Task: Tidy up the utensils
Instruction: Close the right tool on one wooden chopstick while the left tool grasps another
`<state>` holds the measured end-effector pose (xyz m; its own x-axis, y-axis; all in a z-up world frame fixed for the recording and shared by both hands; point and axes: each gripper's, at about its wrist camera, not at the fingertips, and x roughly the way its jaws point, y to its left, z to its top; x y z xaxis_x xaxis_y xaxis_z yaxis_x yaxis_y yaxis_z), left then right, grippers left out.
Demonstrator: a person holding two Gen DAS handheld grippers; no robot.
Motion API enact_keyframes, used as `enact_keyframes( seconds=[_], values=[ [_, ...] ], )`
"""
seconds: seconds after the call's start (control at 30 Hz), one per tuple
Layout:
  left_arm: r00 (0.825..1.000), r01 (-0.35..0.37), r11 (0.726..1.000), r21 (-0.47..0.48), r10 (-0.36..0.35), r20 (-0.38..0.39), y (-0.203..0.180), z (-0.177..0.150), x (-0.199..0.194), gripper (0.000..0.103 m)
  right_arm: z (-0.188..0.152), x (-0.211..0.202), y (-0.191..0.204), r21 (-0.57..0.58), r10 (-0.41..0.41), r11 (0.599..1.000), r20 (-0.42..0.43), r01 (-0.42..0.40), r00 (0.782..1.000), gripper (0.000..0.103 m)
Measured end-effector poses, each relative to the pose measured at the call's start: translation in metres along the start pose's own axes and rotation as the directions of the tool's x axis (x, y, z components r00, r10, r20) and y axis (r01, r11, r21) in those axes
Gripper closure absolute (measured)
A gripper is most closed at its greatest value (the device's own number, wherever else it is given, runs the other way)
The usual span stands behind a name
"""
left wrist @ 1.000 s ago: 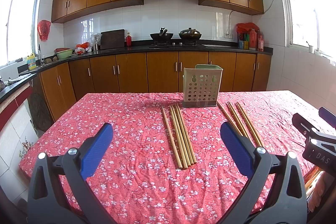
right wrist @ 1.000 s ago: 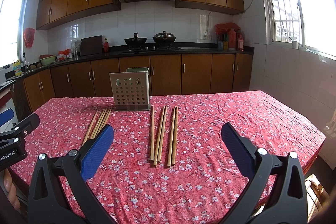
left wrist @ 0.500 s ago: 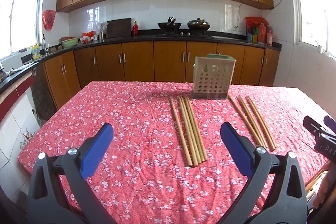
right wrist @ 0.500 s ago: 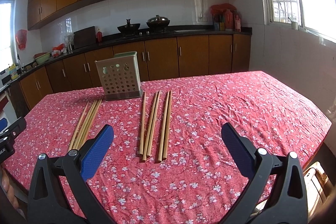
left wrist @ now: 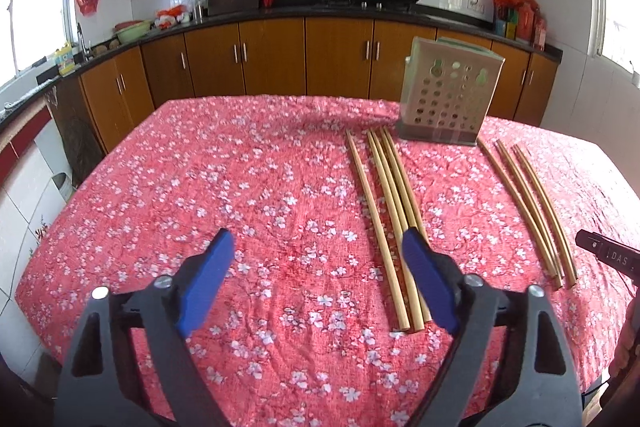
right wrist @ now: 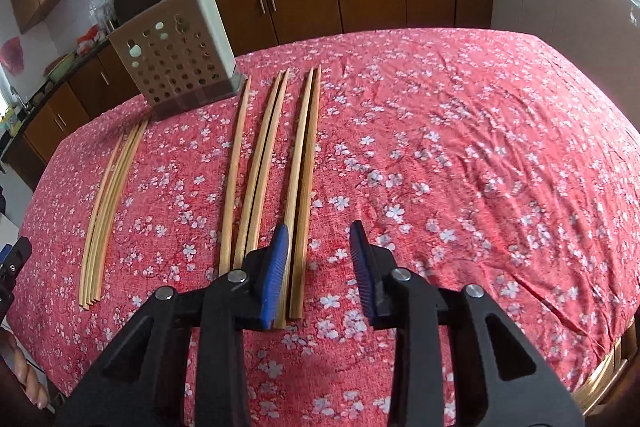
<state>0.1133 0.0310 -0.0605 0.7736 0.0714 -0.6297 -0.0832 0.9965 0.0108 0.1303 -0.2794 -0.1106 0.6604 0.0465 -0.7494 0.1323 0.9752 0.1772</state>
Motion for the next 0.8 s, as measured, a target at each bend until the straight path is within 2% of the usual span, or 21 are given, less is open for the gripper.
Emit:
enact_keyframes(
  seconds=[0.23,0.3,0.47,0.6,0.77,0.8],
  values=[
    [0.997,0.041,0.999,-0.001,-0.041,-0.064,-0.005,0.005,0.026,0.038,0.004,0.019,0.005,-0.023,0.008,1.000,-0.046,-0.009,0.999,0.087],
    [0.995,0.059,0.998,0.004,-0.059,-0.078,-0.008,0.006,0.032,0.043,0.005,0.020,0.002,-0.033,-0.001,0.999,-0.041,0.000,0.999,0.095],
    [0.986,0.116,0.993,0.036,-0.110,-0.122,-0.020,0.008,0.047,0.054,0.008,0.019,-0.006,-0.014,-0.028,1.000,-0.032,0.028,0.999,0.095],
    [0.976,0.151,0.987,0.049,-0.141,-0.166,-0.028,0.007,0.061,0.066,0.007,0.017,-0.006,-0.019,-0.034,0.999,-0.028,0.034,0.999,0.095],
    [0.961,0.165,0.985,0.057,-0.148,-0.235,-0.031,0.003,0.078,0.082,0.008,0.020,-0.006,-0.019,-0.031,0.999,-0.028,0.030,0.999,0.095],
    [0.964,0.157,0.985,0.070,-0.137,-0.229,-0.032,0.003,0.078,0.085,0.009,0.021,-0.006,-0.021,-0.031,0.999,-0.028,0.031,0.999,0.095]
  ],
)
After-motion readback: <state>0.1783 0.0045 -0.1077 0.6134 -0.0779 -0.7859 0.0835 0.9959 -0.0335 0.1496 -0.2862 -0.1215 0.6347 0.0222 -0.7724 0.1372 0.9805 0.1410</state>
